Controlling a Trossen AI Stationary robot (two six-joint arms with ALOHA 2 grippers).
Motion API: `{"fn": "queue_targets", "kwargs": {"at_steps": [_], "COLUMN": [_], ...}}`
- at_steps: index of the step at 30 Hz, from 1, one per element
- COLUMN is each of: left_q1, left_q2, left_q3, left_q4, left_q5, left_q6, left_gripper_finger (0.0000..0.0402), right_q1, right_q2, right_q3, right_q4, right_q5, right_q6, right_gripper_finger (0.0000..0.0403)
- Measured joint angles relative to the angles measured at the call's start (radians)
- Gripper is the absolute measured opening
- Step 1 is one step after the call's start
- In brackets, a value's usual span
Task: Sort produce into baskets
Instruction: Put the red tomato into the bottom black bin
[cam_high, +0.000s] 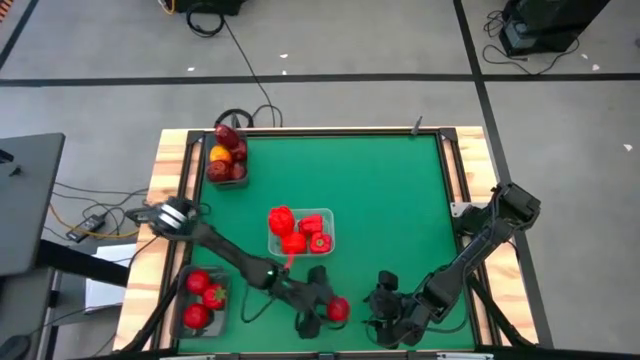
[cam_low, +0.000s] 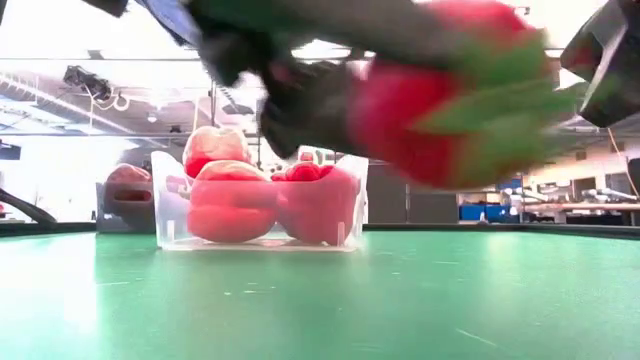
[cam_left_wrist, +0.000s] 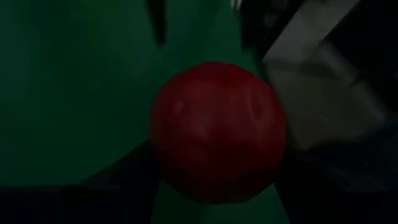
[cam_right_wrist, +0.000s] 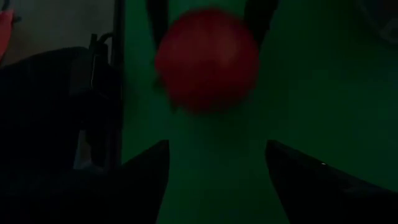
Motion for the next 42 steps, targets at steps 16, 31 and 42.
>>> {"fn": "queue_targets", "kwargs": {"at_steps": [16, 31, 42], "left_q1": [-0.365, -0.603, -0.601], "left_q2": [-0.494, -0.509, -0.518], "left_q3": [0.000, -0.110, -0.067], "left_q4": [-1.365, -1.669, -1.683], "left_q5": [-0.184, -0.053, -0.069], "left_q6": [-0.656, -1.227, -1.188], "left_gripper_finger": [0.0269, 0.0313, 0.0379], "right_q1": [0.001, -0.007, -0.034], "right_q2": [0.000, 0.000, 0.000], "right_q3": [0.000, 0.000, 0.000], "right_q4": [-0.013, 0.009, 0.002], "right_q5": [0.177, 0.165, 0.255], "right_q6": [-0.001, 0.026, -0.074], "right_gripper_finger": [0.0275, 0.0275, 0.0275]}}
